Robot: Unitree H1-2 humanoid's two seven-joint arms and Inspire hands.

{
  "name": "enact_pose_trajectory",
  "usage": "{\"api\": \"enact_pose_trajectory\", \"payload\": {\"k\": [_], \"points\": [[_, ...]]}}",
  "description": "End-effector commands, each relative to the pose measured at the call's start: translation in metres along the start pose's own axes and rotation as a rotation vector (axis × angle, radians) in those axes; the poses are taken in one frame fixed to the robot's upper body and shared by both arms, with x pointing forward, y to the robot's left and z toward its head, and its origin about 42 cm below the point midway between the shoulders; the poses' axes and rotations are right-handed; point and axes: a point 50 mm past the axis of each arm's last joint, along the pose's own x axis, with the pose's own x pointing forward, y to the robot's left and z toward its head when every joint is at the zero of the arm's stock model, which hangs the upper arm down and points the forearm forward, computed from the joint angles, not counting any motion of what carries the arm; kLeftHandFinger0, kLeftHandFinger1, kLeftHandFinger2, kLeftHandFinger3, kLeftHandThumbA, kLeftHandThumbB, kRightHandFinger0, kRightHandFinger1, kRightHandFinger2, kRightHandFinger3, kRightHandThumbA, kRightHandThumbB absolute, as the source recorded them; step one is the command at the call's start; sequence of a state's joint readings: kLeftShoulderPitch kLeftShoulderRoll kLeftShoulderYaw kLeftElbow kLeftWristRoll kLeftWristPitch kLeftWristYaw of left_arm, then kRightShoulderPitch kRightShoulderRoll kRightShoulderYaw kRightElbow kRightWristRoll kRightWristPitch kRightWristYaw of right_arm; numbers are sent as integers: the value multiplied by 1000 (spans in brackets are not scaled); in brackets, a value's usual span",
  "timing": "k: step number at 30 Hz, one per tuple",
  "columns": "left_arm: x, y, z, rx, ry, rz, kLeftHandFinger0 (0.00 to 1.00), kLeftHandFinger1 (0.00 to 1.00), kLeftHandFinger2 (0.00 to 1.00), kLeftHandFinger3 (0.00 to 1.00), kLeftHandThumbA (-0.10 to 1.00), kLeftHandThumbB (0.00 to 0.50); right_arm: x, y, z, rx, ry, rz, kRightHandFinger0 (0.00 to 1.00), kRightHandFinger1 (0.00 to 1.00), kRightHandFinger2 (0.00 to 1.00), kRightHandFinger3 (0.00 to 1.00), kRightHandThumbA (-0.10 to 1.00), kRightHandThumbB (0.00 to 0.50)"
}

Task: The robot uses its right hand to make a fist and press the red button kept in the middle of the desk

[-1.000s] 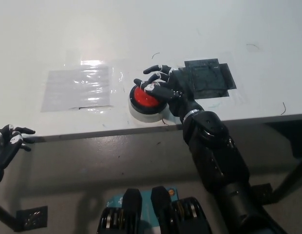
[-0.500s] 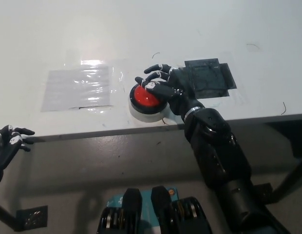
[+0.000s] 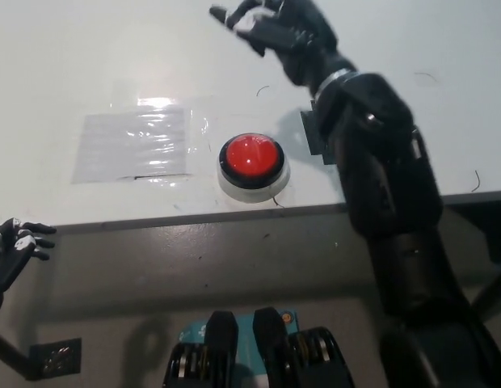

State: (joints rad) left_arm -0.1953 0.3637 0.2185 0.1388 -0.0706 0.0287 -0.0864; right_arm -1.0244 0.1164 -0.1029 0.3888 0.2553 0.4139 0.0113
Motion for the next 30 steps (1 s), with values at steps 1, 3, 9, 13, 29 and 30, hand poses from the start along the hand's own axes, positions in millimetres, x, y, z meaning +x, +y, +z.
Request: {"api": "enact_pose_trajectory", "payload": {"k": [1,3,9,13,29,30], "points": [[2,12,13,29,-53,1,496,512,584,599,520,9,-4,-8,39,22,-65,5,0,0,288,447,825,159],[1,13,12,28,-56,2,459,478,549,577,516,10,-11,-21,49,-5,-102,-18,0,0,306,451,820,165],[-2,14,10,43,-38,9,426,455,513,558,545,23,-36,-77,77,-98,-188,-86,0,12,341,475,858,138],[-2,14,10,53,-38,9,441,469,526,566,550,28,-60,-97,89,-153,-234,-126,0,13,352,472,878,83],[0,18,14,60,-46,14,433,472,553,600,553,19,-201,-208,44,-251,-208,-437,0,27,332,400,800,75],[0,18,14,60,-46,14,435,473,555,603,553,18,-203,-209,44,-251,-206,-440,0,26,332,399,798,75]]}}
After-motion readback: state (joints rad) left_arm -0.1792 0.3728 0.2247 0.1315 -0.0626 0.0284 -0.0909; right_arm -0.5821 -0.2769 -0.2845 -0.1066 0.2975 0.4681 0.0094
